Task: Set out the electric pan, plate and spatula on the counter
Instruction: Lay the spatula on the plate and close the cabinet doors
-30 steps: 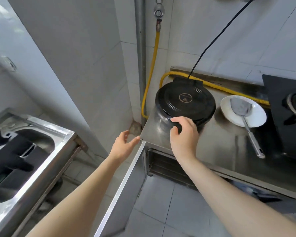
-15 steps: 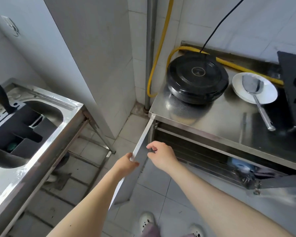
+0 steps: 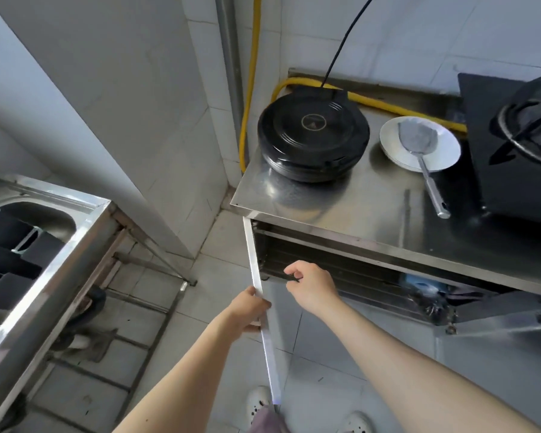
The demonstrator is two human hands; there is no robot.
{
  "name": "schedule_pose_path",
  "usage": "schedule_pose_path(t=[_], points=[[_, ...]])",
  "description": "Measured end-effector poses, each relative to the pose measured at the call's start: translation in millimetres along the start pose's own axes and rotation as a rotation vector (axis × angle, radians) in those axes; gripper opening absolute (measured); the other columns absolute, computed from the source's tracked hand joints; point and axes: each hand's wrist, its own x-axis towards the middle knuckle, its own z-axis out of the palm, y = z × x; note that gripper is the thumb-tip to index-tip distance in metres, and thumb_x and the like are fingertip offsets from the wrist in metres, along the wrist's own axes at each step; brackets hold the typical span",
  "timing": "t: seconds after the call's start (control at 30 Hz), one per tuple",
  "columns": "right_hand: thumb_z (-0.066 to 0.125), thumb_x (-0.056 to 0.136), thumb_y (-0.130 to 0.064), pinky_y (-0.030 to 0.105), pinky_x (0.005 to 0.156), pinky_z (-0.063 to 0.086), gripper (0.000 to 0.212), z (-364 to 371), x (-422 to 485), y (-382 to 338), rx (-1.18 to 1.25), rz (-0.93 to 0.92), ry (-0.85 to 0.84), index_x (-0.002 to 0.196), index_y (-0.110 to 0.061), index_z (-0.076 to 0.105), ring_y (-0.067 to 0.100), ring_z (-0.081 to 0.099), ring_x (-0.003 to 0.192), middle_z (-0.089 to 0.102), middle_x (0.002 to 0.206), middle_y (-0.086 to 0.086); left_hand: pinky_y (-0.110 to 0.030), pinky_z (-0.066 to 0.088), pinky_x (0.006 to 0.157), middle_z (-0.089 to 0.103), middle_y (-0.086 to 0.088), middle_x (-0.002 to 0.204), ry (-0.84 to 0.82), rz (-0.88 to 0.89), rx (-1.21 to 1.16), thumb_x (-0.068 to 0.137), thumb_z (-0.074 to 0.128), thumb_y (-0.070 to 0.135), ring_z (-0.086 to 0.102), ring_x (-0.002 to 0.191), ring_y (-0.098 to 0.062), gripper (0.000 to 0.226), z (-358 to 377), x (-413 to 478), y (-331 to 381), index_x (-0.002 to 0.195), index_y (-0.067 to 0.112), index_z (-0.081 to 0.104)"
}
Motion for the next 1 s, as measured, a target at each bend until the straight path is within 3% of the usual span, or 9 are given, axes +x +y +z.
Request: schedule_pose_path(t=[0.1,0.23,0.33,0.47,0.57,0.63,0.73,0.87,1.0], points=[[0.054,0.088,-0.017,0.028,0.088,0.047,0.033,-26.9,0.9,26.9,0.012,0.036,0.053,0.118,-0.028,0.063,0.02,0.059,0.111,0.065,0.121,-0.002,-0.037,0.055,0.085,0.062,-0.01,0.112,-0.049,0.012,-0.12,0.088,0.049,0.004,0.06,0.103,-0.025,0.023,43.6,5.4,19.7,0.108,0.015,0.051],[0.053,0.087,-0.012,0.029,0.09,0.049,0.033,-65.5,1.7,65.4,0.055,0.084,0.172,0.114,-0.025,0.066,0.018,0.061,0.111,0.067,0.12,-0.002,-0.037,0.047,0.098,0.056,-0.012,0.115,-0.042,0.066,-0.332,0.09,0.048,0.0,0.053,0.114,-0.023,0.032,105.7,20.8,56.0,0.113,0.021,0.04],[0.051,0.085,-0.009,0.028,0.089,0.049,0.033,-95.9,3.2,98.7,0.097,0.123,0.24,0.111,-0.022,0.068,0.018,0.062,0.108,0.068,0.117,-0.001,-0.032,0.048,0.091,0.057,-0.021,0.114,0.028,0.073,-0.365,0.087,0.048,-0.006,0.055,0.108,-0.026,0.033,130.1,42.4,78.9,0.119,-0.001,0.049],[0.05,0.085,-0.008,0.025,0.08,0.048,0.031,-124.4,1.7,144.2,0.09,0.242,0.308,0.103,-0.022,0.07,0.02,0.063,0.103,0.071,0.109,-0.002,-0.028,0.04,0.08,0.061,-0.017,0.101,0.09,0.123,-0.2,0.089,0.052,-0.004,0.055,0.09,-0.022,0.026,138.7,61.1,95.1,0.115,0.002,0.051],[0.049,0.083,-0.007,0.027,0.082,0.051,0.03,-134.0,0.0,170.2,0.097,0.302,0.273,0.097,-0.022,0.071,0.021,0.064,0.101,0.072,0.107,-0.003,-0.029,0.037,0.087,0.059,-0.015,0.12,0.09,0.216,-0.299,0.087,0.04,-0.016,0.054,0.105,-0.022,0.05,151.8,71.9,105.1,0.129,0.012,0.045],[0.05,0.084,-0.009,0.028,0.084,0.052,0.029,-138.7,-1.0,182.7,0.118,0.313,0.254,0.097,-0.023,0.072,0.02,0.065,0.101,0.072,0.107,-0.003,-0.024,0.037,0.084,0.055,-0.009,0.119,0.09,0.271,-0.394,0.08,0.029,-0.025,0.053,0.108,-0.019,0.066,161.4,76.8,110.7,0.127,0.019,0.044],[0.052,0.084,-0.01,0.029,0.084,0.053,0.027,-146.4,-3.5,197.7,0.148,0.317,0.249,0.096,-0.023,0.073,0.019,0.065,0.1,0.073,0.105,-0.003,-0.023,0.038,0.093,0.058,-0.006,0.107,0.146,0.276,-0.5,0.079,0.029,-0.028,0.052,0.103,-0.017,0.059,170.5,83.6,115.8,0.118,0.01,0.051],[0.052,0.086,-0.009,0.031,0.085,0.054,0.026,-160.6,-9.8,216.1,0.17,0.304,0.248,0.098,-0.02,0.072,0.019,0.064,0.102,0.072,0.108,-0.002,-0.018,0.035,0.067,0.051,-0.002,0.077,0.109,0.27,-0.592,0.078,0.027,-0.028,0.049,0.075,-0.013,0.05,181.0,83.0,115.6,0.079,0.018,0.047],[0.051,0.087,-0.01,0.03,0.084,0.053,0.026,-171.2,-19.0,229.2,0.198,0.312,0.278,0.099,-0.021,0.071,0.018,0.064,0.101,0.071,0.108,-0.003,-0.03,0.038,0.083,0.06,0.002,0.09,0.016,0.183,-0.464,0.088,0.038,-0.013,0.057,0.089,-0.012,0.038,210.5,70.0,116.6,0.084,0.023,0.048]])
